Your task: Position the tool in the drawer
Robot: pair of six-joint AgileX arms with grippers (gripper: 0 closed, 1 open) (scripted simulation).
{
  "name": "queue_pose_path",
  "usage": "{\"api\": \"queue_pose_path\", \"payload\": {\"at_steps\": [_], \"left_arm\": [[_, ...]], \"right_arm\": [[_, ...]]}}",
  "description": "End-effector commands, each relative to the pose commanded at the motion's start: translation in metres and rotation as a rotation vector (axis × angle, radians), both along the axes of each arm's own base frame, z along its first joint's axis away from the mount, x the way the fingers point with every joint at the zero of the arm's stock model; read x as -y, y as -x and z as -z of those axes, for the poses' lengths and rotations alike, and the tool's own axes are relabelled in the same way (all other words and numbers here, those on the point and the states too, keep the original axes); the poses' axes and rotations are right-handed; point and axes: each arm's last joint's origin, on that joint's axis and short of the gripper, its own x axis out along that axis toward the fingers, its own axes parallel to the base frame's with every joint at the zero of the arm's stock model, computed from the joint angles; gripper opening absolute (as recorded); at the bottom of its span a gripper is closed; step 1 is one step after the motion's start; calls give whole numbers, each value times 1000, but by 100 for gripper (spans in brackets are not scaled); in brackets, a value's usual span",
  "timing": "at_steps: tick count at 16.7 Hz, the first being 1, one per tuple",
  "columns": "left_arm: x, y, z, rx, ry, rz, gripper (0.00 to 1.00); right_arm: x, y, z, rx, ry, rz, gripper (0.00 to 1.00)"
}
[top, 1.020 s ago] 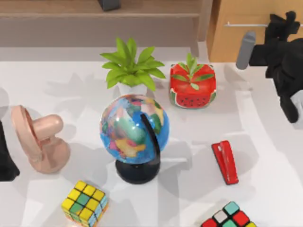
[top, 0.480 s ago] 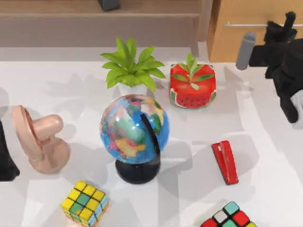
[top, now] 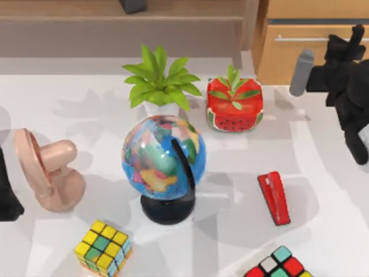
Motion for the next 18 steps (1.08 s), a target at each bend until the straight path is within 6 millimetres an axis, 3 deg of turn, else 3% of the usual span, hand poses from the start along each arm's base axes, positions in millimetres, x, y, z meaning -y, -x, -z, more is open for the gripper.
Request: {"api": "queue_pose_path", "payload": {"at_steps": [4,11,18], "left_arm": [[0,0,0,0,0,0,100],[0,0,0,0,0,0,100],[0,0,0,0,0,0,100]], "right_arm": [[0,34,2,-7,3,0,0],[0,41,0,0,2,-1,0],[0,98,2,-9,4,1,0]]}}
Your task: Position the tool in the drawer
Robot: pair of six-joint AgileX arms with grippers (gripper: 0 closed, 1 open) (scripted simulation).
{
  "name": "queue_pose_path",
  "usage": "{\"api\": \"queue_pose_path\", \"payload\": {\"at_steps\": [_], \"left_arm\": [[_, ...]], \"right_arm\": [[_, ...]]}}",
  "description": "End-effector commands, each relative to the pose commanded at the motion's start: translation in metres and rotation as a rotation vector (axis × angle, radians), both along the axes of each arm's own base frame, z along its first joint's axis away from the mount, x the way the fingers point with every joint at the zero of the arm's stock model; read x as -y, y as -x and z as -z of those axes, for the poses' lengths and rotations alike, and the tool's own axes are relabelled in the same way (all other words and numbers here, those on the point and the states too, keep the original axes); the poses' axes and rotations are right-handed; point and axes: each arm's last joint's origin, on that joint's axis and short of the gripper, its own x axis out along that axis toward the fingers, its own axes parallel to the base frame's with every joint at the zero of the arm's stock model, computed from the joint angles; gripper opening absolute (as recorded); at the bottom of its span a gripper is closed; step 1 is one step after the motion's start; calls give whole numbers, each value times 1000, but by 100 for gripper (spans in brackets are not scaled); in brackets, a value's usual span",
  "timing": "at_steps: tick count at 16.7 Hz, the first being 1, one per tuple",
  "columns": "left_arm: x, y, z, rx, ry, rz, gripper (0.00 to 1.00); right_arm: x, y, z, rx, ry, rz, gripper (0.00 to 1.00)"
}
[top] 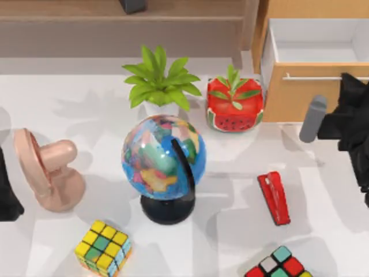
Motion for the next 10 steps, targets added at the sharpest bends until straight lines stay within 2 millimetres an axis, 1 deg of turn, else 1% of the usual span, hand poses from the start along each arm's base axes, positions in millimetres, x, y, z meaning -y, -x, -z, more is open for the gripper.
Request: {"api": "queue_pose_path", "payload": {"at_steps": [5,6,8,10], "left_arm": [[0,0,0,0,0,0,100],[0,0,0,0,0,0,100],[0,0,0,0,0,0,100],[0,0,0,0,0,0,100]], "right_arm": [[0,2,-1,4,0,1,0],[0,5,-1,8,-2,4,0],[1,20,-1,8,-3,11,0],[1,43,2,-6,3,8,0]]}}
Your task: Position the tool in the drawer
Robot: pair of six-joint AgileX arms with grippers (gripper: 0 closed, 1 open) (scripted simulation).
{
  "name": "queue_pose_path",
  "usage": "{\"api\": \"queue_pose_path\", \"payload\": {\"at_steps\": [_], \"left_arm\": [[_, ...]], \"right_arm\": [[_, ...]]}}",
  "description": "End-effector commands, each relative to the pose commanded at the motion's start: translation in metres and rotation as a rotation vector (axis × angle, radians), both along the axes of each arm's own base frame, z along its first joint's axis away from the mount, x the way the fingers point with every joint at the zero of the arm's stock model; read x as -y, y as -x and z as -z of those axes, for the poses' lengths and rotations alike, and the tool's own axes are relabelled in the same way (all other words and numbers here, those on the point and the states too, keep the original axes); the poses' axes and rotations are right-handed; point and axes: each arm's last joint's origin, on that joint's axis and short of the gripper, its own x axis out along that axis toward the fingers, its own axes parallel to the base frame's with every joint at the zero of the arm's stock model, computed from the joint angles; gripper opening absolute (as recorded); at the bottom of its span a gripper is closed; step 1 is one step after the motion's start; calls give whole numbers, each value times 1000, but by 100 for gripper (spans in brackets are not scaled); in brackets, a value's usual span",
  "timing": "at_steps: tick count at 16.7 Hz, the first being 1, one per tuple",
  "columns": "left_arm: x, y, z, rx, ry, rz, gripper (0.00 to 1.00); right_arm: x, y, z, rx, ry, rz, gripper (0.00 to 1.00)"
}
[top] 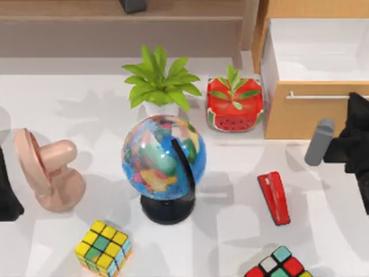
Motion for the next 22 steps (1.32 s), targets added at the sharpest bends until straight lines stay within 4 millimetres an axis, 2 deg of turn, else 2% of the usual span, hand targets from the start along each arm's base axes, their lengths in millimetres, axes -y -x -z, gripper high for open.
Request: {"api": "queue_pose_path", "payload": {"at_steps": [3,7,20,22], "left_arm": [[0,0,0,0,0,0,100],[0,0,0,0,0,0,100],[0,0,0,0,0,0,100],[0,0,0,0,0,0,100]], "right_arm": [[-1,20,-2,7,-2,-7,0],[-1,21,-2,8,-3,-8,0],[-1,21,-2,8,-3,-8,98],[-1,21,-2,8,-3,-8,100]]}}
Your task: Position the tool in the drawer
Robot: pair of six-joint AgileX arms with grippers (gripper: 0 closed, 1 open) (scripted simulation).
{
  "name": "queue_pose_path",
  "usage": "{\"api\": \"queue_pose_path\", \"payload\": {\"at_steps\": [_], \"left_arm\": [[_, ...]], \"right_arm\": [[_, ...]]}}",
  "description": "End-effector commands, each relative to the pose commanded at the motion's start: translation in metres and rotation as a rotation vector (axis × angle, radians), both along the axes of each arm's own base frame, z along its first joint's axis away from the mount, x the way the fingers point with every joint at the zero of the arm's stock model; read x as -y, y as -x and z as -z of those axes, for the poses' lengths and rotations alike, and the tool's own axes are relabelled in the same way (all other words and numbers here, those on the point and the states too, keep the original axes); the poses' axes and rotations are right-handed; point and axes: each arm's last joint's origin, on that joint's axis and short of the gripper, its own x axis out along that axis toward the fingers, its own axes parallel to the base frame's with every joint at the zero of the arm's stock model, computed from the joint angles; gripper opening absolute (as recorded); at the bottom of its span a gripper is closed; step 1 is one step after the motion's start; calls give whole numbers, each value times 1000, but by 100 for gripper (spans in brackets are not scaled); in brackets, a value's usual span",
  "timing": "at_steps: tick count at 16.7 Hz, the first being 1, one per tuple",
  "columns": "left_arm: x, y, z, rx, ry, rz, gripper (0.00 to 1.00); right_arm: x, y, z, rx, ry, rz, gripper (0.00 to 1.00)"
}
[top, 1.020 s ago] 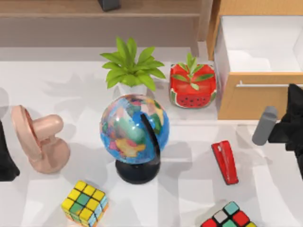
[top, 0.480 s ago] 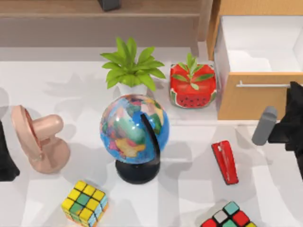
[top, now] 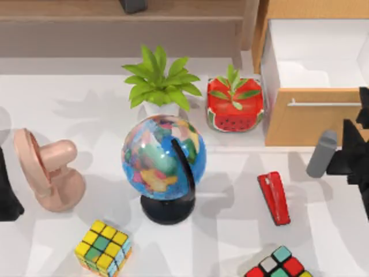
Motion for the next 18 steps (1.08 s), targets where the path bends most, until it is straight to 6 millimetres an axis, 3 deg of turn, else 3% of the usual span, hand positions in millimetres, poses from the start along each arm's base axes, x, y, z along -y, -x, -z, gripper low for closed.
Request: {"api": "queue_pose_path", "payload": {"at_steps": [8,13,16,18], "left_arm": [[0,0,0,0,0,0,100],[0,0,0,0,0,0,100],[0,0,0,0,0,0,100],[0,0,0,0,0,0,100]], "right_arm": [[0,0,0,2,-1,0,100],[0,19,0,2,-1,1,100],[0,20,0,1,0,1,100],[1,20,11,-60,22,3,100]]}}
